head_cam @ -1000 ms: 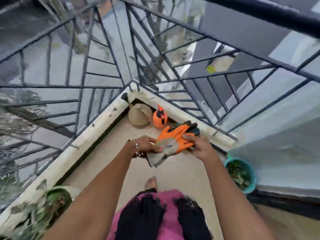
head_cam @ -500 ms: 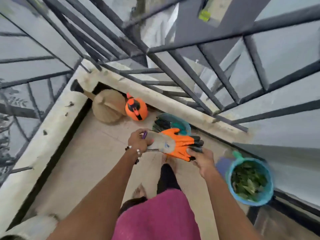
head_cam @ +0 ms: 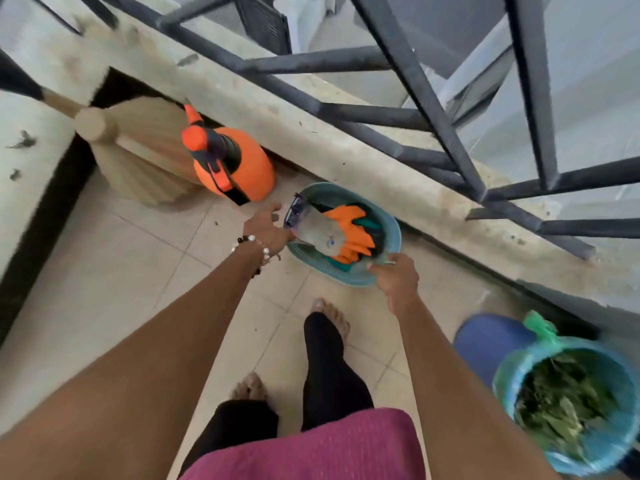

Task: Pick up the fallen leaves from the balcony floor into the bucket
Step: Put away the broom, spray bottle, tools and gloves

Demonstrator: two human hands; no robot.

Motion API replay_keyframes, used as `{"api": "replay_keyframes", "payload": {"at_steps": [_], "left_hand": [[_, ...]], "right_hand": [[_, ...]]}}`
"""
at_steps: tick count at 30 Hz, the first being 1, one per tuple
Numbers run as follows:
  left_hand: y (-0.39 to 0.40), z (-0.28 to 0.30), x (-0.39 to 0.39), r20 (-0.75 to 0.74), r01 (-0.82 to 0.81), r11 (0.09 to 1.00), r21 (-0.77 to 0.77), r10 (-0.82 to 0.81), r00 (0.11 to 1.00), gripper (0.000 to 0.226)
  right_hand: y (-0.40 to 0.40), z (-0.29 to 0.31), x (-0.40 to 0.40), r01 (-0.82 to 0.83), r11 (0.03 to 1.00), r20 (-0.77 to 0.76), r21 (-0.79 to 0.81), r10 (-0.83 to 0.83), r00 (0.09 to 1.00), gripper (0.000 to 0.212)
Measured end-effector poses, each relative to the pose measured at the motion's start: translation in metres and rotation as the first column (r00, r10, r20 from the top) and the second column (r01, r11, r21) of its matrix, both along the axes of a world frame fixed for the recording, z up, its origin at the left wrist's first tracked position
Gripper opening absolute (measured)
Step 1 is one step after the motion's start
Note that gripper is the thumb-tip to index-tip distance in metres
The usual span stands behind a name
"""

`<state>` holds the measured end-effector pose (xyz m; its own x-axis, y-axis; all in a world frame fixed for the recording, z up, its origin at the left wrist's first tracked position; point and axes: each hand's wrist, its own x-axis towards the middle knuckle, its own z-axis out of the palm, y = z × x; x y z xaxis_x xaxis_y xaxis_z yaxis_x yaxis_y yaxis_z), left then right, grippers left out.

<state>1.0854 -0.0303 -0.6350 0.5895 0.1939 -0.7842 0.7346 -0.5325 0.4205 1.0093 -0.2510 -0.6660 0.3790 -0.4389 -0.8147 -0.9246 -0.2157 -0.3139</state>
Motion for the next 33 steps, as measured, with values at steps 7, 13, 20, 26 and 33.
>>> {"api": "replay_keyframes", "payload": {"at_steps": [7, 13, 20, 26, 33], "left_hand": [[0.016, 0.113, -0.047, -0.104, -0.173, 0.984, -0.027, 0.17, 0.98, 0.039], [0.02, 0.258, -0.093, -0.158, -0.37, 0.923, -0.104, 0.352, 0.922, 0.03], [0.037, 0.397, -0.149, 0.012, -0.496, 0.86, -0.122, 0.501, 0.865, 0.023], [0.08, 0.452, -0.229, 0.186, -0.643, 0.763, -0.075, 0.644, 0.742, 0.02], [0.148, 0.493, -0.381, 0.37, -0.792, 0.608, 0.055, 0.724, 0.582, 0.028]], "right_hand": [[0.014, 0.103, -0.029, 0.037, 0.988, -0.017, 0.147, -0.035, 0.999, 0.021], [0.04, 0.271, -0.018, -0.151, 0.971, 0.034, 0.185, 0.147, 0.989, 0.017], [0.086, 0.398, -0.01, -0.536, 0.832, 0.177, 0.145, 0.511, 0.841, 0.011], [0.156, 0.478, -0.043, -0.885, 0.449, 0.301, -0.121, 0.867, 0.398, 0.011], [0.255, 0.524, -0.147, -0.939, -0.157, 0.265, -0.305, 0.933, -0.242, 0.031]]}}
